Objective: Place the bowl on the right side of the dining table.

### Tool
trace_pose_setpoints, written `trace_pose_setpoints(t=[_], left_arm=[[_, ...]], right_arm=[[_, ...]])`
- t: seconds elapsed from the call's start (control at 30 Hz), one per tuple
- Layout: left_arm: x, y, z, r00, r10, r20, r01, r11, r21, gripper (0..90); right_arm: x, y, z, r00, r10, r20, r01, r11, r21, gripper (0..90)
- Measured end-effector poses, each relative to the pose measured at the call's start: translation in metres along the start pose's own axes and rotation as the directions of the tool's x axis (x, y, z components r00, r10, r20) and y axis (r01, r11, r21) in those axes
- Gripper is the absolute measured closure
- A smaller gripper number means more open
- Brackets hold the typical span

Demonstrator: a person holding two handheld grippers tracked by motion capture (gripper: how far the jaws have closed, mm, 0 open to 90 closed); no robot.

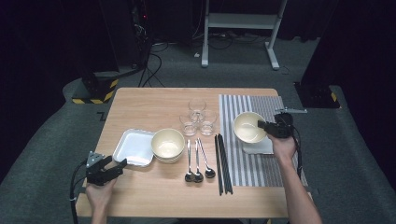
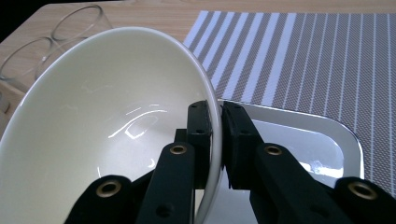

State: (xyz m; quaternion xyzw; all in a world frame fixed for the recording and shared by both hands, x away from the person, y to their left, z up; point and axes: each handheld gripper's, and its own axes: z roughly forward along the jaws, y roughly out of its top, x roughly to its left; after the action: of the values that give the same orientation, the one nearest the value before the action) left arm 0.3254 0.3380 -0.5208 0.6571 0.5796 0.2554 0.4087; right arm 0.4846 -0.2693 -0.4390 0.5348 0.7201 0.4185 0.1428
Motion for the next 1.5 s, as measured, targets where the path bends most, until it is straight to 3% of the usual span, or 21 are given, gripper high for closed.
trace_pose_setpoints(t=[0.5,0.97,1.5], left_arm=[[0.0,-0.008,0.001,0.9999,0.003,-0.017,-0.003,1.0,0.008,28.0],[0.001,-0.011,0.003,0.9987,0.016,-0.049,-0.015,0.9995,0.026,27.9],[0.002,-0.01,0.006,0.9996,0.0,-0.029,0.001,0.9984,0.057,23.2]], right_arm=[[-0.025,-0.016,0.001,0.9965,0.054,0.063,-0.056,0.998,0.023,82.0],[-0.041,-0.028,0.008,0.9907,0.101,0.091,-0.106,0.993,0.059,81.9],[-0.049,-0.036,0.014,0.9871,0.126,0.099,-0.134,0.987,0.085,82.1]])
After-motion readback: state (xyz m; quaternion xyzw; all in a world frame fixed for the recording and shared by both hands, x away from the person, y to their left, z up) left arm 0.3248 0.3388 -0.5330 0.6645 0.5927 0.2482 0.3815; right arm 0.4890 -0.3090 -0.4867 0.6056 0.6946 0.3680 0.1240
